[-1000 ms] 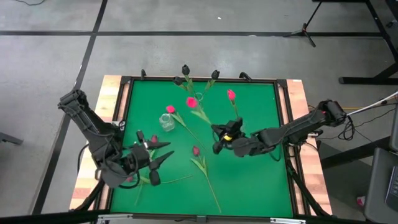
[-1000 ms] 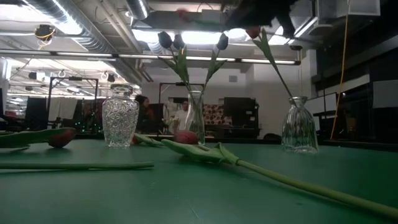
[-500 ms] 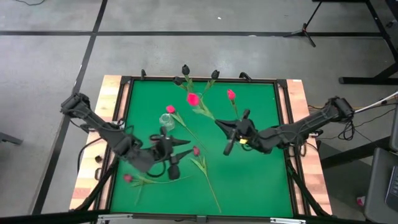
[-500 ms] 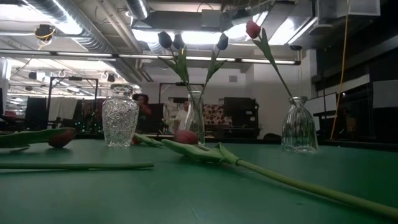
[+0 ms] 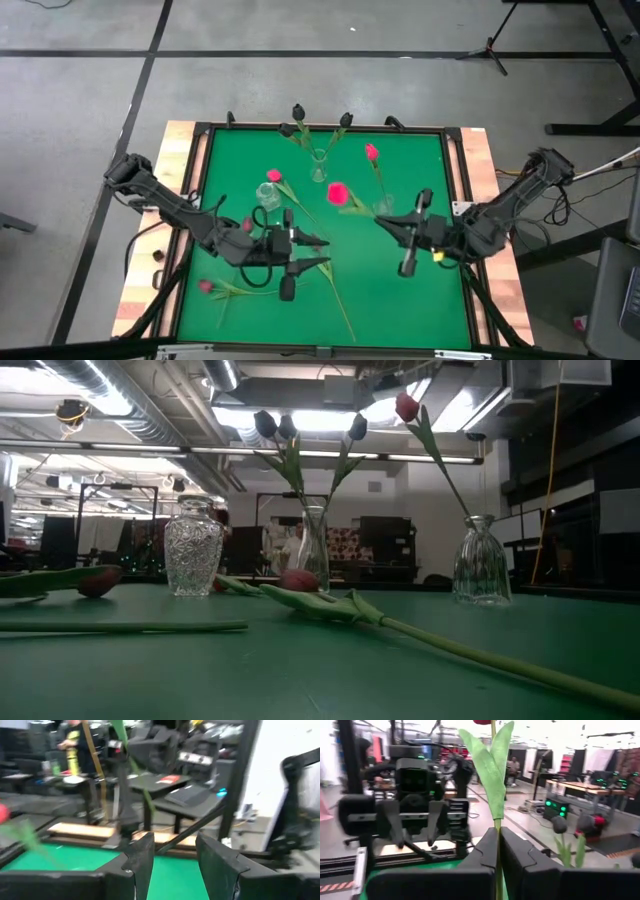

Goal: Sort flowers into vase by color
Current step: Put the bottom pink tulip into the bottom right transparent vase

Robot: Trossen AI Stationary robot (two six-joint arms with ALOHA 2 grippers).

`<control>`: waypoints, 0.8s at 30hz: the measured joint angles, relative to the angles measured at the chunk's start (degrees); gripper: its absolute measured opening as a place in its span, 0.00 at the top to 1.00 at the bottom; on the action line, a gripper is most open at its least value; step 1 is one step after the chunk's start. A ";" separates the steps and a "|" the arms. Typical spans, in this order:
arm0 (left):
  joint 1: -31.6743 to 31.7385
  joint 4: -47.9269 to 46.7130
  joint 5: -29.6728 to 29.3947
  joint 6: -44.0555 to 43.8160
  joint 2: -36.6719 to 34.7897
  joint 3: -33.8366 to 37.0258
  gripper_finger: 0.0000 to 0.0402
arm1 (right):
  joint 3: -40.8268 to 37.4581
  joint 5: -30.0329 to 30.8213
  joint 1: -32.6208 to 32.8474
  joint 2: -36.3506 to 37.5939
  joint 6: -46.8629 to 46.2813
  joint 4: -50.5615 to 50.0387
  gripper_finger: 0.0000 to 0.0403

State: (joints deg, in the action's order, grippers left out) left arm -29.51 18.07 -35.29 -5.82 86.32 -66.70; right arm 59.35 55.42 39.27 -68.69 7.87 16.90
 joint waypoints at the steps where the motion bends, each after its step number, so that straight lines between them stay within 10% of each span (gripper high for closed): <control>1: 0.15 0.72 1.61 -0.11 0.00 0.00 0.64 | 0.00 -0.49 0.61 0.00 0.13 0.11 0.97; 13: 1.74 2.07 6.80 -2.99 -0.02 0.00 0.64 | -6.84 -2.71 1.24 3.62 1.65 8.51 0.97; 24: -3.20 1.99 1.46 6.28 -3.87 0.00 0.64 | -24.70 -1.18 5.93 11.56 13.24 37.08 0.98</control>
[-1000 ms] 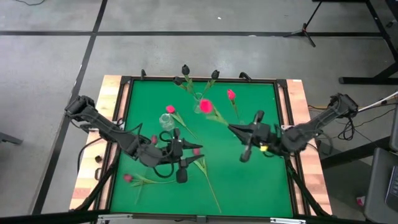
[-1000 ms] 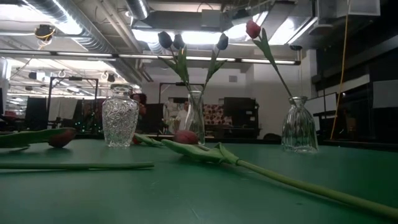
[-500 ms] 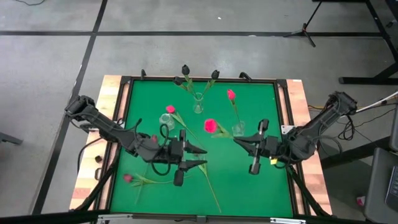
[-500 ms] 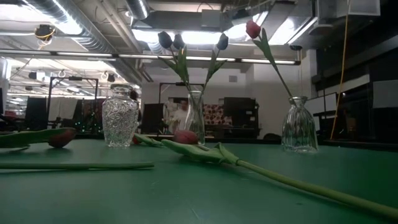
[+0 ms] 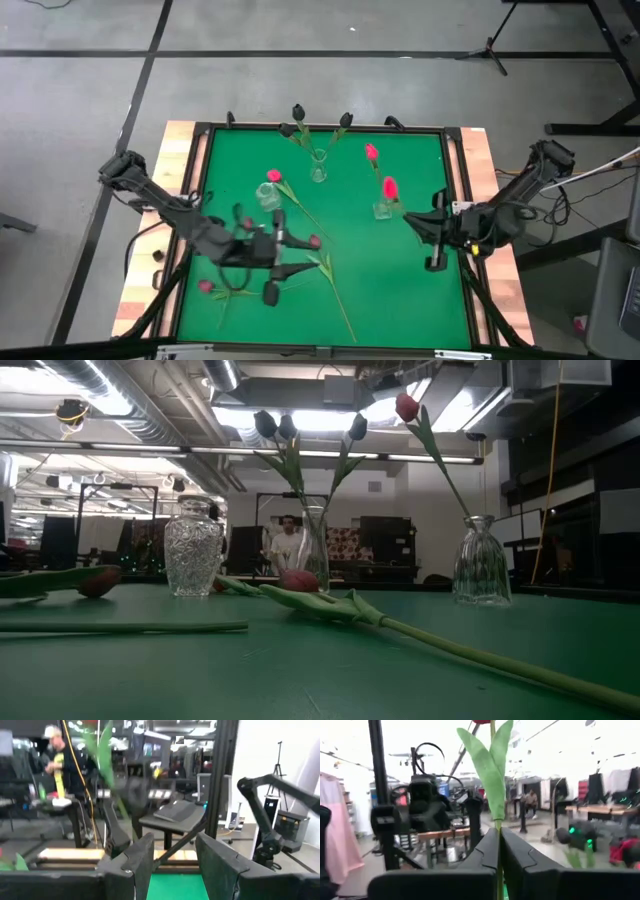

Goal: Sort flowers into vase by color
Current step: Put the bottom pink tulip into the bottom right transparent vase

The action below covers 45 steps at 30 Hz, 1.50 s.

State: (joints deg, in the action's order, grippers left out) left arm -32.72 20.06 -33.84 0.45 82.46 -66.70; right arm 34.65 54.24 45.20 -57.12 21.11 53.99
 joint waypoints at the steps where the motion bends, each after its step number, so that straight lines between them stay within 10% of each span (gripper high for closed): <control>1: -1.24 -0.13 -1.02 1.51 -0.93 0.00 0.64 | -1.83 0.07 0.40 -0.05 2.40 4.20 0.99; 13: -12.48 -8.05 -17.62 5.70 -7.72 0.00 0.64 | -19.40 -13.62 -12.02 -2.53 8.68 36.18 0.99; 27: -18.18 -8.05 -28.28 9.13 -7.67 0.00 0.64 | -21.28 -27.24 -31.81 -6.35 3.21 36.17 0.99; 45: -19.07 -8.06 -29.58 8.74 -7.65 -0.01 0.64 | -25.87 -38.02 -40.78 -10.08 -4.50 36.06 0.99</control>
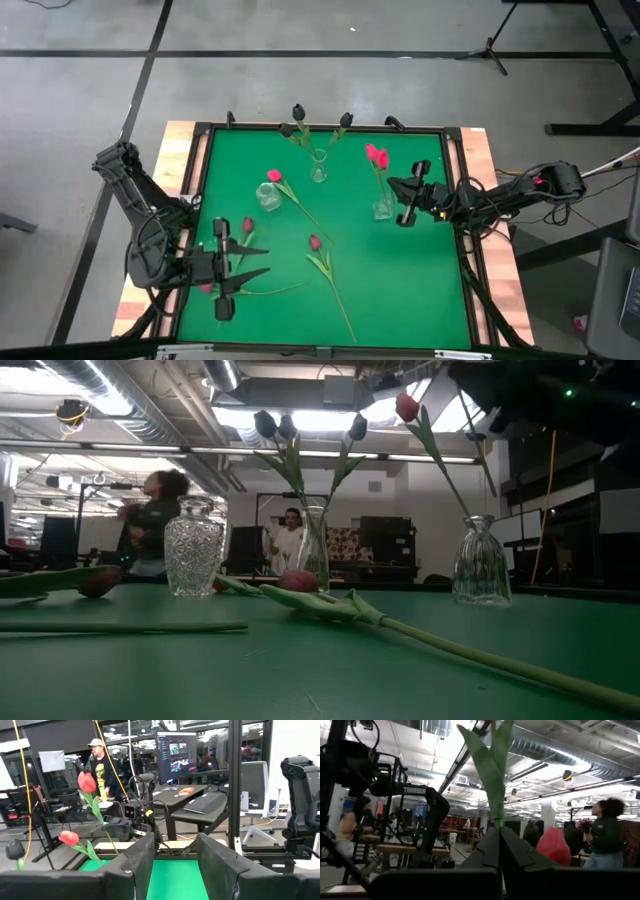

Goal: Sort flowers into vase by color
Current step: Put the bottom pink tulip into the bottom right transparent vase

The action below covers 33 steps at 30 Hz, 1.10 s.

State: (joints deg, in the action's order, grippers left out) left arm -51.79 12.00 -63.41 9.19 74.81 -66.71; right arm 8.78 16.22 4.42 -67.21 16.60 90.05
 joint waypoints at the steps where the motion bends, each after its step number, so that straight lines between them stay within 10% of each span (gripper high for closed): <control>1: 0.00 0.01 -0.18 0.00 0.00 0.01 0.64 | 0.00 -0.39 -0.67 0.12 -0.64 -0.13 0.99; 23: 9.39 -10.00 10.23 -13.36 0.11 -0.03 0.64 | -8.13 -8.05 -5.63 21.13 -4.49 -0.63 0.99; 33: 13.42 -8.67 12.76 -13.57 0.89 -0.04 0.64 | -5.17 -8.29 -5.57 17.22 -11.00 -0.07 0.99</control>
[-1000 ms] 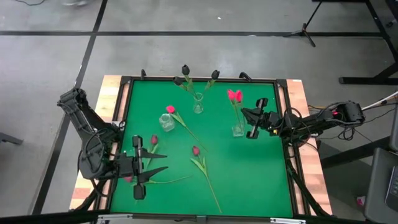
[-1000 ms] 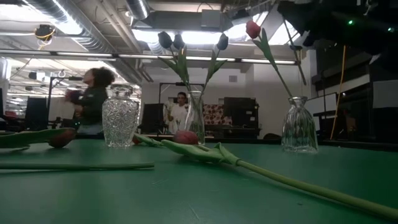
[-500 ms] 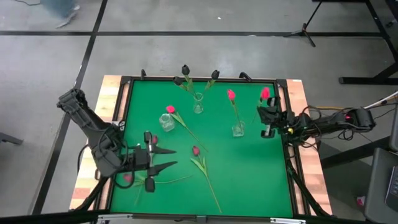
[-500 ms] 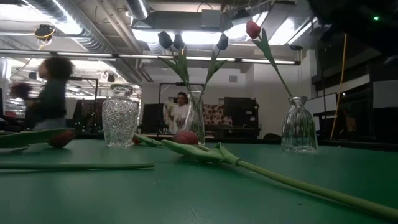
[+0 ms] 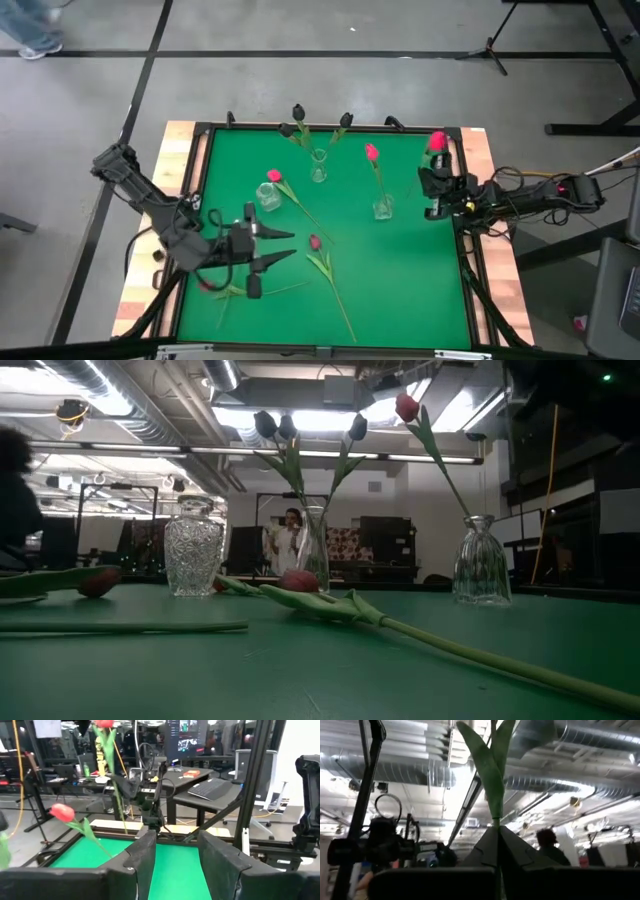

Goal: Sort flowers into vase by color
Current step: Put the bottom pink tulip into the bottom right transparent vase

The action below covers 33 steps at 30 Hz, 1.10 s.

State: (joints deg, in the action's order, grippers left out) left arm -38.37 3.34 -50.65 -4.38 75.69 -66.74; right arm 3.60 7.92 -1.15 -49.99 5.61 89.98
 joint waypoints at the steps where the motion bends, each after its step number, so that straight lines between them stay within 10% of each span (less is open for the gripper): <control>1: 1.14 0.51 1.43 0.06 0.58 -0.02 0.64 | 0.82 0.00 0.00 -1.02 -1.03 -0.16 0.99; 13: 23.06 17.24 41.59 -0.09 11.82 -0.02 0.64 | 11.68 -7.93 1.53 -10.13 -13.30 -0.04 0.99; 33: 29.26 19.87 45.13 -5.27 17.47 0.00 0.64 | 23.30 -4.16 13.43 -31.40 -13.11 -1.12 0.99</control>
State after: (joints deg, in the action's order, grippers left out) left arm -9.10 23.20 -5.52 -9.65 93.17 -66.74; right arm 26.90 3.76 12.28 -81.39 -7.50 88.86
